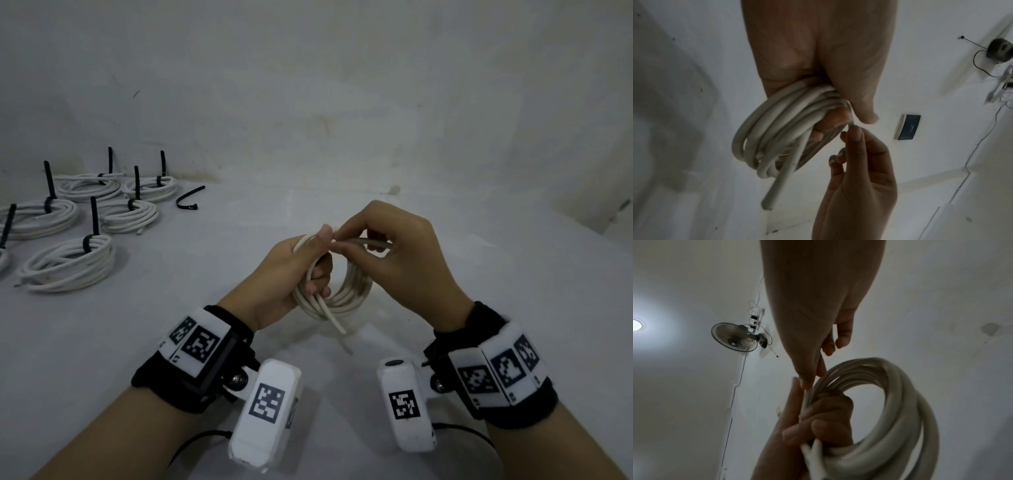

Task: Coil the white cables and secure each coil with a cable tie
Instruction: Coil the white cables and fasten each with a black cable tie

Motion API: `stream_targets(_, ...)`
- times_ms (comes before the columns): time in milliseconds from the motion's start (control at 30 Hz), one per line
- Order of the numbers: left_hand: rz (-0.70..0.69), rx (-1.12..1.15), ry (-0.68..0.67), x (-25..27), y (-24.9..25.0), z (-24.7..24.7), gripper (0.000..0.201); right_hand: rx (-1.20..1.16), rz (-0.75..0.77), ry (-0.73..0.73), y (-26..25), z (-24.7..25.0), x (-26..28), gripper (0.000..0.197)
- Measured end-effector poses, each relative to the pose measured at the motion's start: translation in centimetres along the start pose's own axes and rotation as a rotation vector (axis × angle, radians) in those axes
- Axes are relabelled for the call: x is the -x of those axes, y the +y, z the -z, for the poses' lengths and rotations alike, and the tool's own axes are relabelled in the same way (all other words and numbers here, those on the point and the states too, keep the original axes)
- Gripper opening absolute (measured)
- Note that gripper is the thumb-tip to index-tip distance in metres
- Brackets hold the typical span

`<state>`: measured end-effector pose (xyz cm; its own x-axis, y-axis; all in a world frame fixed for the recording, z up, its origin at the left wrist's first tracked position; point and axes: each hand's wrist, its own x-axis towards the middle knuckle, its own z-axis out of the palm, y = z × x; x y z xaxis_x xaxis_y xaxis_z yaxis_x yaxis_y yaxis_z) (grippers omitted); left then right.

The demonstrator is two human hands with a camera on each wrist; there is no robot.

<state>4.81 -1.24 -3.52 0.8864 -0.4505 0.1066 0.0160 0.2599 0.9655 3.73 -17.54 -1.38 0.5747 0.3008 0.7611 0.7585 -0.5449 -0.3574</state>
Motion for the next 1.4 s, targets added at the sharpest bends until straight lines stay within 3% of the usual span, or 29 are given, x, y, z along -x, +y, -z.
stream_targets(67,-0.014,0.041,0.008,0.0,0.2,-0.1,0.02,0.034,-0.018,0.064,0.3,0.0,0.0,0.011)
stream_targets(133,-0.013,0.058,0.033,-0.1,0.3,-0.2,0.024,0.052,-0.055,0.096,0.5,0.0,0.0,0.009)
stream_targets(200,-0.028,0.084,0.08,-0.2,0.4,-0.2,0.015,0.043,-0.08,0.073,0.6,0.0,0.0,0.003)
stream_targets(333,-0.064,0.145,0.178,-0.3,0.7,0.1,0.026,-0.025,-0.168,0.023,0.3,-0.1,0.0,0.01)
stream_targets(500,-0.045,0.217,0.189,-0.5,0.9,0.3,0.028,-0.164,-0.339,0.018,-0.5,-0.2,-0.1,0.013)
stream_targets(733,-0.037,0.302,0.121,-0.3,0.9,0.3,0.026,-0.037,-0.241,-0.039,-0.7,-0.3,-0.1,0.02)
stream_targets(867,-0.003,0.307,0.054,-0.2,1.0,0.1,0.028,0.029,-0.245,0.042,-0.1,-0.4,-0.1,0.033)
stream_targets(933,0.011,0.31,0.022,0.0,1.1,0.2,0.029,-0.091,-0.362,0.023,0.1,-0.5,-0.1,0.038)
stream_targets(1000,0.022,0.319,-0.011,0.1,1.2,0.3,0.031,-0.361,-0.493,-0.062,0.1,-0.7,-0.2,0.039)
stream_targets(1100,0.015,0.304,-0.034,0.2,1.2,0.3,0.035,-0.687,-0.562,-0.11,0.1,-0.9,-0.2,0.034)
stream_targets(1167,0.009,0.273,-0.013,0.2,1.3,0.1,0.032,-0.75,-0.595,-0.087,0.0,-1.1,-0.2,0.036)
stream_targets(1233,-0.009,0.259,0.006,0.1,1.4,0.0,0.03,-0.654,-0.626,-0.055,0.1,-1.4,-0.2,0.047)
stream_targets(1333,-0.047,0.253,0.064,0.0,1.5,0.2,0.029,-0.233,-0.429,0.015,-0.3,-1.1,-0.1,0.047)
stream_targets(1400,-0.081,0.282,0.114,-0.2,1.6,0.6,0.028,-0.154,-0.217,-0.042,-0.9,-0.6,-0.1,0.037)
